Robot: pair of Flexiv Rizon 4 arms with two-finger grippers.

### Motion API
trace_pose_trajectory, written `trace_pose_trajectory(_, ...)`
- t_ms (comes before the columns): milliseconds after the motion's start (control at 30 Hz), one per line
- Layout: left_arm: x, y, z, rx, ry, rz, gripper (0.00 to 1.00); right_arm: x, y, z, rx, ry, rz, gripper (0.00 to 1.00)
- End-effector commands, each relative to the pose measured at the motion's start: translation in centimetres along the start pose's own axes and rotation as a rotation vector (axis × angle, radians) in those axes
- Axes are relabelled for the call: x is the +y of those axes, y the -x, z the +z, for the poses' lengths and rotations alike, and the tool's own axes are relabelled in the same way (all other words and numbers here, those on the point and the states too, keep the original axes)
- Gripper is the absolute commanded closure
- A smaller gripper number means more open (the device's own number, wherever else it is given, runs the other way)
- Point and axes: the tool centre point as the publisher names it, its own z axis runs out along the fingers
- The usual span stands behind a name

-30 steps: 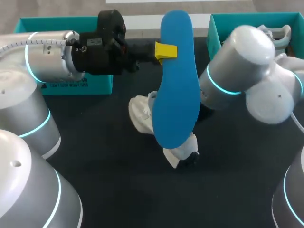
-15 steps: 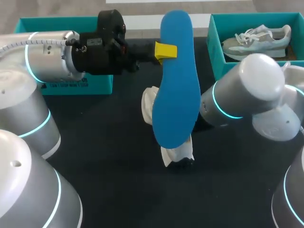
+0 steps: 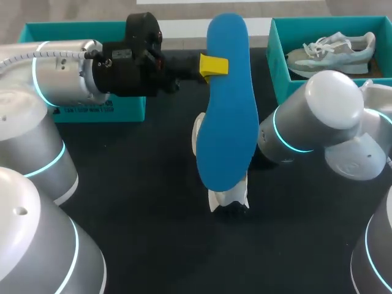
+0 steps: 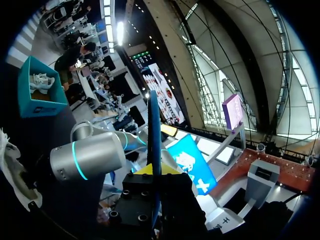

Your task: Take the shoe out of the shoebox, open the shoe tongue, remove and reinsert the insole, then place the shoe into the shoebox

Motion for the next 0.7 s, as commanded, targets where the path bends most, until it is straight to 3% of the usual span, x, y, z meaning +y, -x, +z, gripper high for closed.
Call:
trace_pose_trajectory(33, 0.2, 0.0, 0.0, -0.001, -0.002, 0.0, 1.0, 0.1, -0.4, 0.9, 0.008, 0.01, -0.001, 1.0)
trace_pose_trajectory(700, 0.2, 0.0, 0.0, -0.001, -0.002, 0.0, 1.0, 0.1, -0.5, 3.7, 0.037, -0.044, 0.02, 1.0)
